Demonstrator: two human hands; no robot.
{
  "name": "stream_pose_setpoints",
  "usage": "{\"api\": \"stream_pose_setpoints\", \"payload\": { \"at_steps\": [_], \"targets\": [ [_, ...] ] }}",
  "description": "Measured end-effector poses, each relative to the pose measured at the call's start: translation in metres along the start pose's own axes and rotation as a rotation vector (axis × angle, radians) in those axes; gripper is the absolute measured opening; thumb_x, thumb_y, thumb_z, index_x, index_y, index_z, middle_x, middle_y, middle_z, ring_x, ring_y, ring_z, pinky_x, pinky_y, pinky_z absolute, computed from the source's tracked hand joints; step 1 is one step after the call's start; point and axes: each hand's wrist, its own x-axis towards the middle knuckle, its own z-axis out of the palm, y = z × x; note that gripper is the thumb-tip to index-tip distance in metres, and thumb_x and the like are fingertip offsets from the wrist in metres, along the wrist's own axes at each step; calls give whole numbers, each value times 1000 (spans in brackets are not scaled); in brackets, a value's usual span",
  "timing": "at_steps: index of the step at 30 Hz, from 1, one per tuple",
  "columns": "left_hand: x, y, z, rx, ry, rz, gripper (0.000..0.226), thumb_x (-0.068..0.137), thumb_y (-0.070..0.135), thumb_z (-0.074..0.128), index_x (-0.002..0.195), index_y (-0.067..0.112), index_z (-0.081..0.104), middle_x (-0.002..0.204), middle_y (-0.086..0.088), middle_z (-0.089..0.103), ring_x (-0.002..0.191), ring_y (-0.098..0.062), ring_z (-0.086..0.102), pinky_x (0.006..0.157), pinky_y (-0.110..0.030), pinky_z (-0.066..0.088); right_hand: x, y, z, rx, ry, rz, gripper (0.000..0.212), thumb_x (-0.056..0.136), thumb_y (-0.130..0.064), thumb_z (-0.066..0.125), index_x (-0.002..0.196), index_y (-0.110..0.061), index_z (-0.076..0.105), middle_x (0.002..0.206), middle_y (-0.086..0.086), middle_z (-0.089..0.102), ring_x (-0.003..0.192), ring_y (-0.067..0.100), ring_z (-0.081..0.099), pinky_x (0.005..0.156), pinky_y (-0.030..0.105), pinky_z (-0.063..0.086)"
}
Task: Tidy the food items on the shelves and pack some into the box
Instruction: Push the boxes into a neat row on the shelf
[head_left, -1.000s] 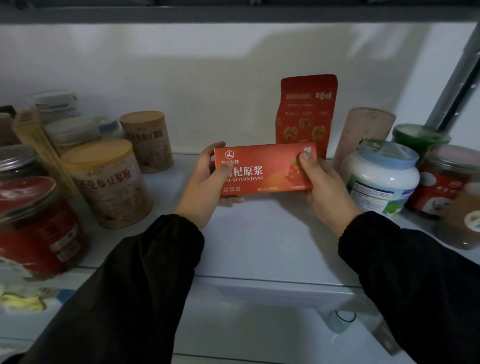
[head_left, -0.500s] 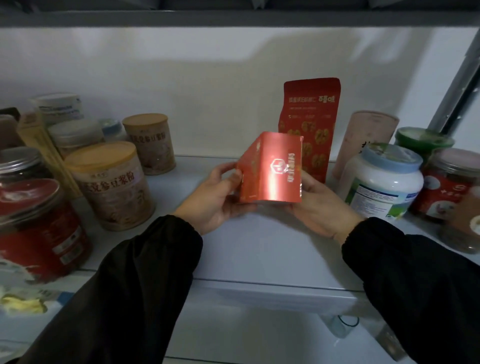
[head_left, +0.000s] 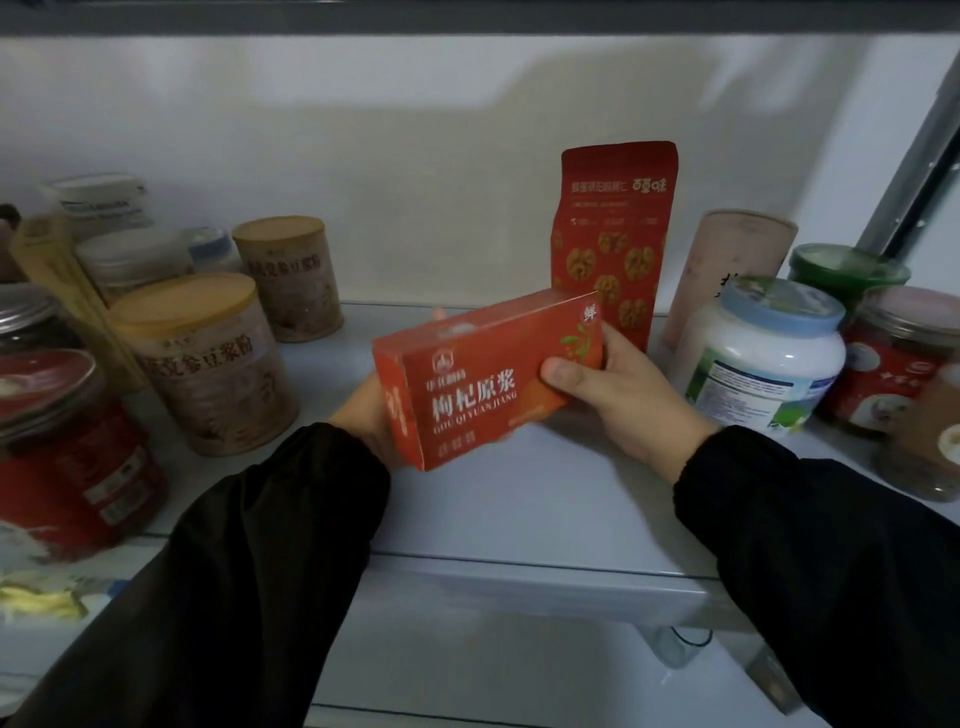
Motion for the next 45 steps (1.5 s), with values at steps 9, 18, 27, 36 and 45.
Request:
{"api": "stream_pose_setpoints", "payload": {
  "at_steps": [9, 18, 27, 36, 45],
  "targets": [
    [-8, 13, 11, 92, -21, 322, 75, 86, 61, 69, 142, 14, 53, 136, -15, 68, 121, -33, 68, 83, -48, 62, 5, -9, 0, 296, 255, -48, 80, 64, -29, 86, 136, -15, 53, 127, 6, 73, 120, 25, 70, 94, 39, 60],
    [5, 10, 6, 188, 121, 304, 30, 103, 37, 58, 130, 23, 59, 107, -4, 69, 81, -14, 74, 51, -28, 58, 4, -16, -1, 317, 306, 29, 54, 103, -18, 60, 154, -22, 42, 136, 11, 67, 120, 31, 69, 75, 44, 64],
    [7, 10, 7, 154, 163, 156, 37, 107, 47, 50, 127, 19, 63, 82, 1, 72, 61, -12, 69, 41, -25, 51, -3, -29, 4, 347, 268, 72, 33, 108, -44, 44, 124, -21, 61, 112, 5, 79, 108, 25, 75, 77, 40, 65],
    [-9, 18, 16, -38, -71, 255, 49, 106, 48, 35, 119, 10, 63, 102, -11, 77, 91, -28, 75, 68, -30, 63, -2, -26, 0, 431, 280, 2, 38, 104, -40, 52, 130, -13, 57, 120, 15, 71, 110, 31, 73, 74, 31, 64],
    [-13, 16, 18, -46, -79, 372, 51, 90, 51, 48, 117, 10, 63, 93, -8, 77, 75, -23, 76, 63, -23, 61, -1, -24, -1, 391, 238, -56, 45, 86, -40, 52, 121, -13, 61, 99, 6, 77, 91, 26, 77, 75, 32, 63]
  ]
}}
